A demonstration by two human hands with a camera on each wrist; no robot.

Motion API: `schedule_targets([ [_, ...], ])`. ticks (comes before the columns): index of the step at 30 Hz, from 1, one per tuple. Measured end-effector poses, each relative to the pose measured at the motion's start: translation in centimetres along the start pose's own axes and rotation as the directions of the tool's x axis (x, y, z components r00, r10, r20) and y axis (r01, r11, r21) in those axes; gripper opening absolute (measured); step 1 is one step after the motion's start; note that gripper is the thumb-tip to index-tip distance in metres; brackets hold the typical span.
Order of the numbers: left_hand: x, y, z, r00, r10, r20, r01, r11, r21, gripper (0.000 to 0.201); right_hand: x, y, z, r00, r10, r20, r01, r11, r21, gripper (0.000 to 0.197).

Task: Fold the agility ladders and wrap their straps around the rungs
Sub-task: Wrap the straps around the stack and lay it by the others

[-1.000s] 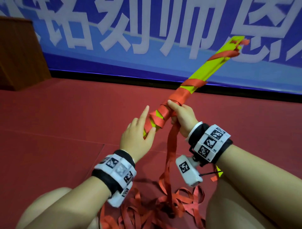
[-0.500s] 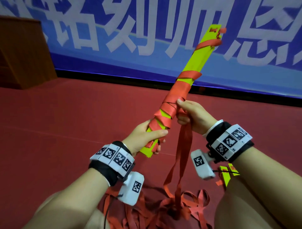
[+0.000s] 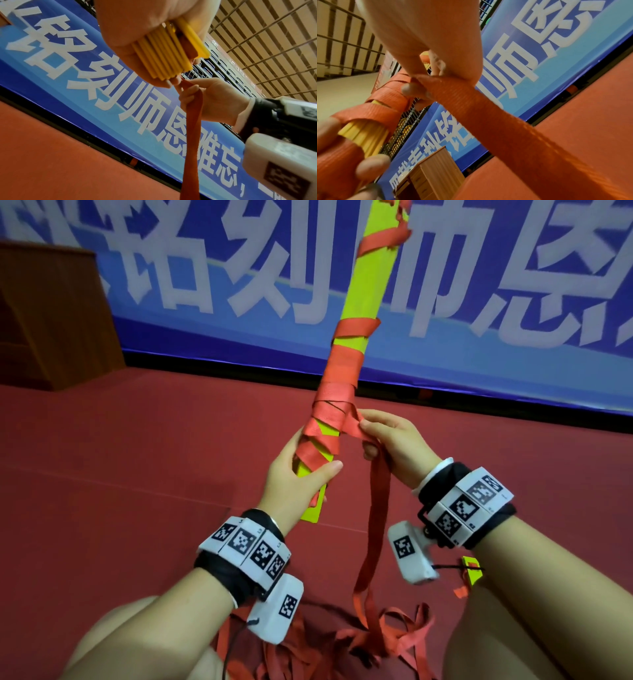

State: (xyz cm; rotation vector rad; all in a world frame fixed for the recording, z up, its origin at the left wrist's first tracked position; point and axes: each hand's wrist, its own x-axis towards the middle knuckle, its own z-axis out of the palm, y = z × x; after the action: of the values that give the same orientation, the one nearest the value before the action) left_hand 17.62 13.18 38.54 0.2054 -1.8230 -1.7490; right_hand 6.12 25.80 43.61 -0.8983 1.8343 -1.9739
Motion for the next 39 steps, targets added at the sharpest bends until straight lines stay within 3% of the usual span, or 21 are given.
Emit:
schedule_targets([
  [4, 0.3, 0.2, -0.8, 0.997, 0.050, -0.056, -0.047, 0.998, 0.043, 0.062, -0.2, 0.1, -0.1, 0.999, 0.032, 0.016, -0.027, 0.974, -0.225, 0.026],
  [7, 0.3, -0.1, -1.0, 0.996, 0.054, -0.067, -0.049, 0.996, 0.078, 0.064, -0.2, 0.3, 0.2, 0.998, 0.062, 0.009, -0.056, 0.954, -0.296, 0.026],
  [10, 0.1, -0.2, -0.9, 0.997, 0.053, -0.064, -0.047, 0.993, 0.105, 0.067, -0.3, 0.3, 0.2, 0.991, 0.136, -0.001, -0.131, 0.952, -0.275, 0.024],
  [13, -0.1, -0.1, -0.7, 0.996, 0.061, -0.058, -0.054, 0.993, 0.105, 0.067, -0.8, 0.3, 0.1, 0.970, 0.219, 0.109, -0.182, 0.943, -0.278, 0.021],
  [17, -0.1, 0.0, -0.4, 0.994, 0.083, -0.076, -0.075, 0.992, 0.106, 0.065, -1.1, 0.5, 0.2, 0.985, 0.129, 0.112, -0.090, 0.950, -0.300, 0.021],
  [20, 0.1, 0.0, -0.4, 0.990, 0.101, -0.096, -0.091, 0.990, 0.107, 0.066, -1.1, 1.0, 0.3, 0.983, 0.112, 0.146, -0.086, 0.980, -0.178, 0.017],
  [25, 0.4, -0.4, -0.8, 0.987, 0.105, -0.120, -0.090, 0.988, 0.123, 0.063, -1.4, 0.2, 1.0, 0.991, 0.135, 0.001, -0.135, 0.991, -0.009, 0.019],
  [33, 0.0, -0.6, -0.7, 0.989, 0.101, -0.113, -0.090, 0.991, 0.099, 0.064, -1.6, 0.3, 1.7, 0.976, 0.218, -0.010, -0.218, 0.973, -0.072, 0.025],
  [36, -0.1, -0.5, -0.6, 0.988, 0.088, -0.124, -0.078, 0.993, 0.083, 0.060, -1.7, 0.2, 1.8, 0.980, 0.183, -0.074, -0.186, 0.982, -0.028, 0.035],
  [39, -0.1, -0.6, -0.5, 0.987, 0.101, -0.125, -0.092, 0.993, 0.078, 0.062, -1.8, -0.1, 2.3, 0.983, 0.130, -0.130, -0.145, 0.982, -0.120, 0.032],
])
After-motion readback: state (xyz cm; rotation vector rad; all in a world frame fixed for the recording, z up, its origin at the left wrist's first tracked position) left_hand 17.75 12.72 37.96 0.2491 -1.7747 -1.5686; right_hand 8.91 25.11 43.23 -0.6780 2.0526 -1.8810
